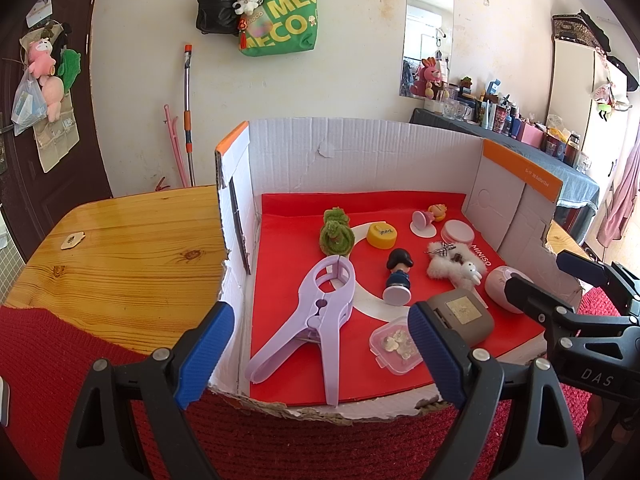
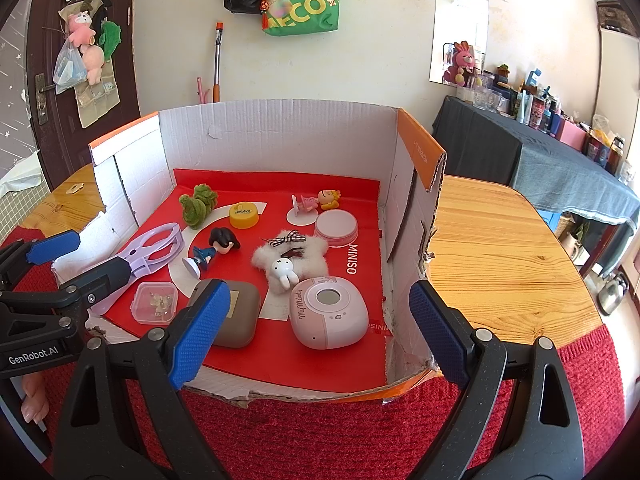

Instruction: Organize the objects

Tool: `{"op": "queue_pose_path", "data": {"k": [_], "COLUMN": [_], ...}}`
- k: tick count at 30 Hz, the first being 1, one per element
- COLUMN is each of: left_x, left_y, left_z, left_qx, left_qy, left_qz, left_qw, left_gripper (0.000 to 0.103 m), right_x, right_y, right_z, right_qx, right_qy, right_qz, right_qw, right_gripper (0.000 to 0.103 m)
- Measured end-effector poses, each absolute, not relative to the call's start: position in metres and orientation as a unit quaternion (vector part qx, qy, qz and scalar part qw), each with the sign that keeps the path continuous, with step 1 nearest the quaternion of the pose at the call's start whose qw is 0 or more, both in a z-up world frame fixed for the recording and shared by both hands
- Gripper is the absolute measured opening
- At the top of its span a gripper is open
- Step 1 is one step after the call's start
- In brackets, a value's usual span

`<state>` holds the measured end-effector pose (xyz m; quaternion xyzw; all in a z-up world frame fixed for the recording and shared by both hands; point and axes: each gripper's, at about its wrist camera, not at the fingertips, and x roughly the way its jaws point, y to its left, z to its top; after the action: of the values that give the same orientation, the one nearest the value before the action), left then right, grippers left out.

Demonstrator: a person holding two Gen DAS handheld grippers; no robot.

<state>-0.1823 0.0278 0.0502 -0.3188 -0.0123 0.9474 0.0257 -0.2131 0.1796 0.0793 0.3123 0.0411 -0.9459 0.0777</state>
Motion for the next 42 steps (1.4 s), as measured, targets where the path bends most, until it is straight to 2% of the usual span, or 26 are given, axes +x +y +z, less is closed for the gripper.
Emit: {"op": "queue_pose_path", "data": {"k": [11,20,29,32,42], "left_x": [-0.182,-0.169,-0.143,-0.136,-0.119], "left_y": [0.028,0.028,0.026,0.023,0.027], "left_z": [0.053,0.079,0.083,0.076,0.038], "left_qx": [-0.316,-0.300,-0.317,-0.342,-0.398], "left_qy": [-0.011,-0.017,-0.015,-0.026,-0.024], "left_qz": [0.948,0.953,0.947,0.938,0.917], "left_qw": [0.025,0.036,0.040,0.046,0.030], "left_gripper": [0.091,0.100,0.103,0.103,0.103], "right_x": [-0.211,-0.195,-0.166,-0.156,-0.142], "right_y": [0.179,0.183,0.190,0.190,0.190], "right_z": [0.081,0.102,0.116,0.110,0.066], "right_qx": [0.307,0.304,0.319,0.339,0.417], "right_qy": [0.043,0.040,0.028,0.022,0.012], "right_qz": [-0.948,-0.949,-0.944,-0.938,-0.907], "right_qw": [0.074,0.073,0.076,0.077,0.060], "right_gripper": [0.092,0.092,0.092,0.100,0.100]}}
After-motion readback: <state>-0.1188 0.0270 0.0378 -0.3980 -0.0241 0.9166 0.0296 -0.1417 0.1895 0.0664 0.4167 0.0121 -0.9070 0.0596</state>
